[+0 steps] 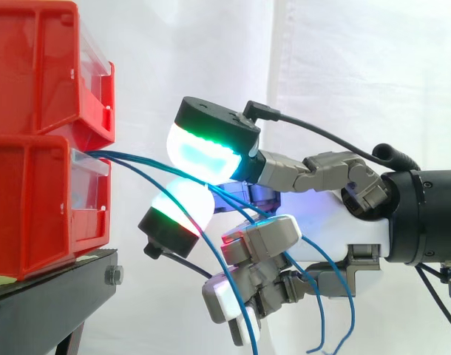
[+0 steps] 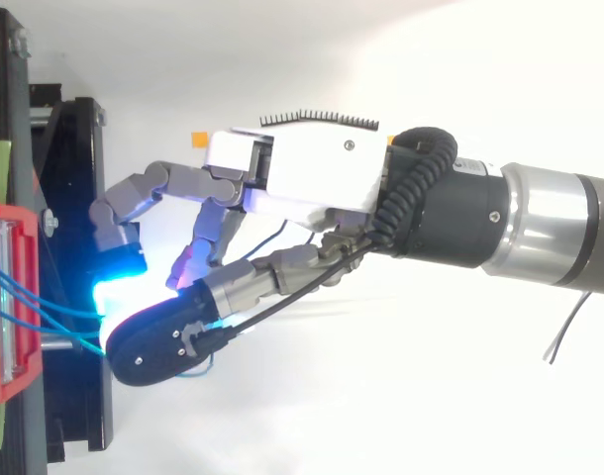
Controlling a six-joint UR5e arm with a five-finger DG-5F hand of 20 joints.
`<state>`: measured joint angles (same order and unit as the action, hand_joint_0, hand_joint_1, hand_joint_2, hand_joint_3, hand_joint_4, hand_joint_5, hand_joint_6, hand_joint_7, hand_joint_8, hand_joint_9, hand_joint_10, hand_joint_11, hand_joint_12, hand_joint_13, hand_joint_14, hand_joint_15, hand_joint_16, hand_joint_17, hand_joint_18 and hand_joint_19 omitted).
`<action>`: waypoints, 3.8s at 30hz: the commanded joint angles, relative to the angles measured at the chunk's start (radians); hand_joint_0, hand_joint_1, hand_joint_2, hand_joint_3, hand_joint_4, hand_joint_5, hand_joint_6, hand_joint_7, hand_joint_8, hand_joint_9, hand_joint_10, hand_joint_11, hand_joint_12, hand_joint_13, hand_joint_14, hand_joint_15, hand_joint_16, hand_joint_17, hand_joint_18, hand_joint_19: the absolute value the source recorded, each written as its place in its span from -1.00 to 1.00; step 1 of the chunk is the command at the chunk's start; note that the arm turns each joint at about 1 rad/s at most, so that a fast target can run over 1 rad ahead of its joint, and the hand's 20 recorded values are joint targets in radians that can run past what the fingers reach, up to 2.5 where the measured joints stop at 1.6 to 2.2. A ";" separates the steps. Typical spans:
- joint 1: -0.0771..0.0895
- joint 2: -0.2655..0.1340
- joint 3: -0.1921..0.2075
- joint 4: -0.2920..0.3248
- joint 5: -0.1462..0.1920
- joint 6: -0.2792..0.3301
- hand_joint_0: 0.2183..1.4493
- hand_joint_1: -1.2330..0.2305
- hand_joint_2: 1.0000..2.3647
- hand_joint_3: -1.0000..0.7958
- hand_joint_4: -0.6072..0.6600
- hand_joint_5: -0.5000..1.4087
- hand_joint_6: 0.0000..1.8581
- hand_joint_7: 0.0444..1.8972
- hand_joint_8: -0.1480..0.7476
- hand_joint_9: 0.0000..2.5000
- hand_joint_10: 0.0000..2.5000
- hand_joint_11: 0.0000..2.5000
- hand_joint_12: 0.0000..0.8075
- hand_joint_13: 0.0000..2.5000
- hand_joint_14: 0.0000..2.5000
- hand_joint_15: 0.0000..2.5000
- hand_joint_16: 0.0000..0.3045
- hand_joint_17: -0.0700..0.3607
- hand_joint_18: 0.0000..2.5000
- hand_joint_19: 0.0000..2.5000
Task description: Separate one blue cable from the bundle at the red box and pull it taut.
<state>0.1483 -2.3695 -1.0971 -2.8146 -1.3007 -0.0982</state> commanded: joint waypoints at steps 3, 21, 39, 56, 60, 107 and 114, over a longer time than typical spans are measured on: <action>0.001 0.000 0.000 -0.002 0.000 0.000 -0.09 -0.57 -1.00 -0.44 -0.13 -0.65 -0.02 0.53 0.05 0.18 -0.98 0.29 -0.08 -0.05 -0.98 -0.44 -0.72 -0.22 -0.19 -0.49; 0.001 0.000 -0.001 -0.002 0.001 0.000 -0.55 0.16 -1.00 -0.44 -0.01 -0.59 -0.08 0.32 0.07 0.30 -0.98 0.19 0.02 0.09 -0.98 -0.43 -0.66 -0.14 -0.06 -0.44; 0.005 0.000 -0.001 0.001 0.024 0.000 -0.34 -0.34 -1.00 -0.40 -0.03 -0.61 -0.13 0.33 0.01 0.22 -0.98 0.23 -0.05 0.01 -0.98 -0.42 -0.70 -0.19 -0.14 -0.42; 0.007 0.000 -0.001 -0.008 0.026 0.000 -0.55 -0.14 -1.00 -0.44 0.08 -0.62 -0.11 0.23 0.06 0.21 -0.98 0.19 0.02 0.02 -0.98 -0.43 -0.66 -0.14 -0.11 -0.46; 0.007 0.000 -0.001 -0.025 0.026 0.000 -0.55 -0.14 -1.00 -0.44 0.08 -0.62 -0.11 0.21 0.07 0.22 -0.98 0.19 0.01 0.02 -0.98 -0.44 -0.67 -0.14 -0.10 -0.46; 0.010 0.000 -0.001 -0.025 0.026 0.003 0.03 -0.55 -1.00 -0.41 -0.26 -0.66 -0.05 0.62 0.05 0.12 -0.98 0.20 -0.07 -0.08 -0.98 -0.43 -0.71 -0.21 -0.24 -0.43; 0.010 0.000 -0.001 -0.025 0.027 0.003 0.03 -0.55 -1.00 -0.44 -0.39 -0.64 -0.02 0.69 0.03 0.17 -0.98 0.26 -0.09 -0.07 -0.98 -0.44 -0.72 -0.23 -0.24 -0.47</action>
<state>0.1573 -2.3700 -1.0986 -2.8394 -1.2734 -0.0951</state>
